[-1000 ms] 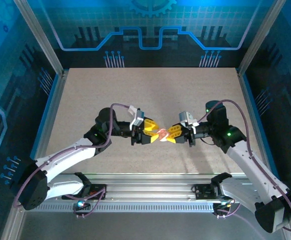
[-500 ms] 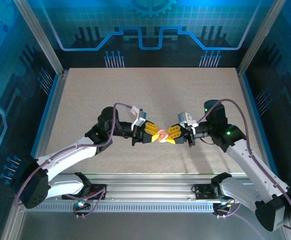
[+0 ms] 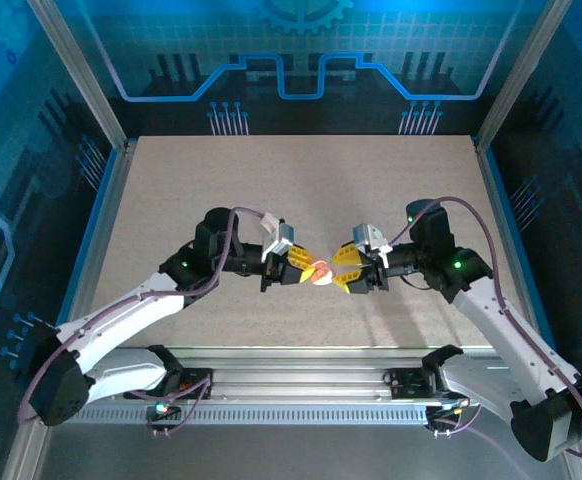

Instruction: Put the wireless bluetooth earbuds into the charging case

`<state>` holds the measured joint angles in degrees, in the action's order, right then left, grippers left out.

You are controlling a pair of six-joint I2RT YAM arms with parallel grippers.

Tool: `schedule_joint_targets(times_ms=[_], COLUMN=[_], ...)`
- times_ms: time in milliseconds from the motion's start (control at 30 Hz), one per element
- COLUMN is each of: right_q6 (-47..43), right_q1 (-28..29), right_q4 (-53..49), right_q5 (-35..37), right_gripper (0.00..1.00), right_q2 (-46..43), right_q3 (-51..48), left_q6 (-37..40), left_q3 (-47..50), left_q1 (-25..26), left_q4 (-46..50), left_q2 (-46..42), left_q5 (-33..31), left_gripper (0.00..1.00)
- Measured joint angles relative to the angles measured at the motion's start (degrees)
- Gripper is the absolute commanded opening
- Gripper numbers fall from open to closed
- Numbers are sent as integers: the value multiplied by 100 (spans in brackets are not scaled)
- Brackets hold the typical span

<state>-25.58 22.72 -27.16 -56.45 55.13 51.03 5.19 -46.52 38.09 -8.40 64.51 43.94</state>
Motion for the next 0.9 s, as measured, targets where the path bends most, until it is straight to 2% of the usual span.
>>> schedule_joint_targets(times_ms=[167,367,600,900], right_q6=[-170,-186,-144,-153], right_q1=[7,232,831,1311], right_q4=[-754,-1311,-1493,-1484], right_q5=[719,1355,1880,2164], right_gripper=[49,52,53,49], right_q2=[2,199,568,1176], right_q3=[439,872,977,1364], left_q6=[863,1528,1904,2046], left_q3=[-424,-734,-894,-905], left_q1=[2,2,7,13], left_q4=[1222,2194,2697,2872], left_q2=[-111,-111,-109,-103], left_q5=[-367,-868,-1266,-1375], left_gripper=[10,10,10,10])
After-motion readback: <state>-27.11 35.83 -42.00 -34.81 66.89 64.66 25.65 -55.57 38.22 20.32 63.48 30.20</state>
